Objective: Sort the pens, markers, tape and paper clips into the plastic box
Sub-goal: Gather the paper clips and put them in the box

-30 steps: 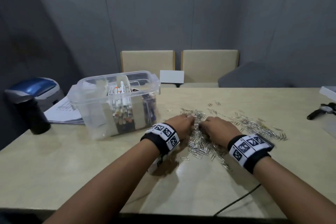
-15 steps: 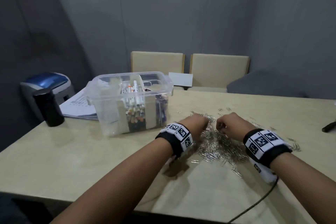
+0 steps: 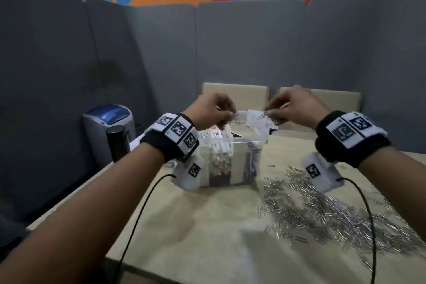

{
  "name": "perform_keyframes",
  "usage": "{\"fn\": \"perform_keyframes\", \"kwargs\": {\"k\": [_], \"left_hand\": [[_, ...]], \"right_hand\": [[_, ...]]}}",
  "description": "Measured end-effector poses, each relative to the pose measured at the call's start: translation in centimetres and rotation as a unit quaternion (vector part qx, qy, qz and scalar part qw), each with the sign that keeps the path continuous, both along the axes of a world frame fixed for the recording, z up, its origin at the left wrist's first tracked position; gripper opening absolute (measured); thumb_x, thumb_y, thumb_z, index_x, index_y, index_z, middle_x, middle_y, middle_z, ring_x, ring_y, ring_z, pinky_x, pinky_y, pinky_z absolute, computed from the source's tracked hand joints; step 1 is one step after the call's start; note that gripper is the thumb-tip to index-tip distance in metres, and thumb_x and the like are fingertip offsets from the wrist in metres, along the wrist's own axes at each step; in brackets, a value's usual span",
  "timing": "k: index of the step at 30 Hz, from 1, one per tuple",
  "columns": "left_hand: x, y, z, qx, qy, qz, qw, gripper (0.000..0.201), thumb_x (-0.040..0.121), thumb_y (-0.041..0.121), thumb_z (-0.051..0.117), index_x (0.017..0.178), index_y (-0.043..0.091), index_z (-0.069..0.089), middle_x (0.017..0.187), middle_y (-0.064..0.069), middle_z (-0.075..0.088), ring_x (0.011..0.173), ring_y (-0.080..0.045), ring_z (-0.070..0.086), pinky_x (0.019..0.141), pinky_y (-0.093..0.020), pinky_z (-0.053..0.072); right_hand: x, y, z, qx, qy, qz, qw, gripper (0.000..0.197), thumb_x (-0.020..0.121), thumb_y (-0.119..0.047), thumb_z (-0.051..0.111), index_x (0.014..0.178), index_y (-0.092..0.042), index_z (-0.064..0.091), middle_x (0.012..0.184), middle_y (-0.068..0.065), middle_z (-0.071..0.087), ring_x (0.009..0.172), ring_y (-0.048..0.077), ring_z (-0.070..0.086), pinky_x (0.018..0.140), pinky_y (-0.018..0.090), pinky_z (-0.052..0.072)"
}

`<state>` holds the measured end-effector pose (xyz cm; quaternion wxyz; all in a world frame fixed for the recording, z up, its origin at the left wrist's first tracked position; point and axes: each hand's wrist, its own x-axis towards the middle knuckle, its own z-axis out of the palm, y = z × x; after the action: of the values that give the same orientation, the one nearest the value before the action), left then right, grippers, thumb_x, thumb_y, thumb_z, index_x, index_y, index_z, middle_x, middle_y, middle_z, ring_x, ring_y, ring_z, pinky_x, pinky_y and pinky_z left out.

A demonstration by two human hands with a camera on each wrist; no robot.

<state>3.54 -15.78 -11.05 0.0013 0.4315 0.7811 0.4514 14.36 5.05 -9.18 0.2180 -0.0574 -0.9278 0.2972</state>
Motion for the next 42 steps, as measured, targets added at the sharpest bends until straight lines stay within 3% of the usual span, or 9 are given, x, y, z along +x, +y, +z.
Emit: {"fn": "perform_keyframes", "kwargs": {"k": [5,7,12,16,22,29,36,39,42], "left_hand": [[-4.4,-5.6,-0.7,-0.124,0.061,0.151,0.979,0.009,0.088,0.002,0.064,0.081,0.008,0.066,0.075,-0.014,0.069,0.054,-0.018,0.065,0.053,-0.024,0.057],[-5.3,-6.2,-1.8,-0.19,0.055,0.161,0.967,0.008,0.086,0.003,0.065,0.082,0.008,0.068,0.077,-0.012,0.071,0.053,-0.014,0.063,0.057,-0.024,0.058],[-5.0,-5.9,-3.4,-0.254,0.126,0.175,0.943,0.011,0.082,0.02,0.064,0.087,0.02,0.074,0.088,0.0,0.073,0.083,-0.017,0.065,0.081,-0.03,0.053],[-5.0,-5.9,-4.5,-0.193,0.113,0.203,0.953,0.014,0.086,0.014,0.059,0.085,0.006,0.07,0.086,-0.011,0.072,0.079,-0.024,0.066,0.077,-0.032,0.055],[-5.0,-7.0,-3.1,-0.053,0.056,0.24,0.968,0.035,0.077,-0.013,0.047,0.086,0.011,0.073,0.086,-0.011,0.071,0.073,-0.021,0.07,0.07,-0.035,0.061],[-3.1,-6.1,0.0,-0.074,0.1,0.172,0.977,0.029,0.081,-0.006,0.05,0.094,0.01,0.07,0.086,-0.006,0.071,0.079,-0.022,0.07,0.065,-0.037,0.061],[2.8,0.8,-0.3,-0.069,0.145,0.008,0.987,0.017,0.087,0.005,0.059,0.1,0.01,0.069,0.091,0.0,0.07,0.082,-0.012,0.065,0.074,-0.023,0.052],[6.1,5.2,-3.0,-0.104,0.154,-0.077,0.98,0.017,0.089,0.008,0.059,0.103,0.012,0.069,0.094,0.003,0.068,0.085,-0.01,0.064,0.077,-0.02,0.049],[8.6,9.4,-7.2,-0.194,0.152,-0.127,0.961,0.021,0.092,0.014,0.058,0.111,0.014,0.067,0.107,-0.002,0.069,0.095,-0.015,0.063,0.086,-0.028,0.05]], "right_hand": [[-6.0,-7.1,1.5,-0.066,0.009,0.055,0.996,0.011,0.079,-0.003,0.076,0.089,0.001,0.074,0.073,0.01,0.07,0.049,0.007,0.066,0.054,0.018,0.057],[-7.8,-9.9,1.1,-0.071,-0.005,0.065,0.995,0.011,0.08,-0.002,0.076,0.09,0.001,0.072,0.078,0.013,0.071,0.056,0.013,0.068,0.057,0.023,0.059],[-10.6,-13.8,-1.1,-0.024,-0.063,0.052,0.996,0.008,0.079,0.0,0.074,0.077,-0.006,0.069,0.081,0.016,0.072,0.07,0.024,0.073,0.07,0.035,0.062],[-11.8,-14.3,-2.7,0.02,-0.073,0.01,0.997,0.008,0.078,-0.003,0.072,0.086,-0.003,0.075,0.082,0.015,0.074,0.078,0.022,0.073,0.077,0.036,0.06],[-12.4,-15.8,-4.5,0.1,-0.11,0.034,0.988,0.023,0.08,-0.012,0.069,0.103,-0.009,0.072,0.106,0.012,0.069,0.099,0.026,0.066,0.088,0.034,0.055],[-8.4,-13.5,-2.9,0.029,-0.088,0.102,0.991,0.016,0.083,-0.006,0.068,0.098,-0.007,0.071,0.095,0.012,0.072,0.081,0.024,0.071,0.071,0.036,0.062],[2.8,-2.3,-4.1,0.111,-0.038,0.007,0.993,0.009,0.082,-0.019,0.071,0.09,-0.018,0.074,0.083,-0.002,0.073,0.075,0.012,0.065,0.068,0.021,0.05],[7.6,4.0,-7.5,0.092,-0.098,-0.07,0.988,0.011,0.085,-0.021,0.071,0.095,-0.017,0.071,0.089,0.0,0.071,0.079,0.012,0.064,0.065,0.016,0.044],[11.0,8.9,-11.6,0.124,-0.242,-0.113,0.956,0.028,0.088,-0.036,0.066,0.113,-0.022,0.064,0.115,0.002,0.066,0.096,0.012,0.06,0.079,0.024,0.045]]}}
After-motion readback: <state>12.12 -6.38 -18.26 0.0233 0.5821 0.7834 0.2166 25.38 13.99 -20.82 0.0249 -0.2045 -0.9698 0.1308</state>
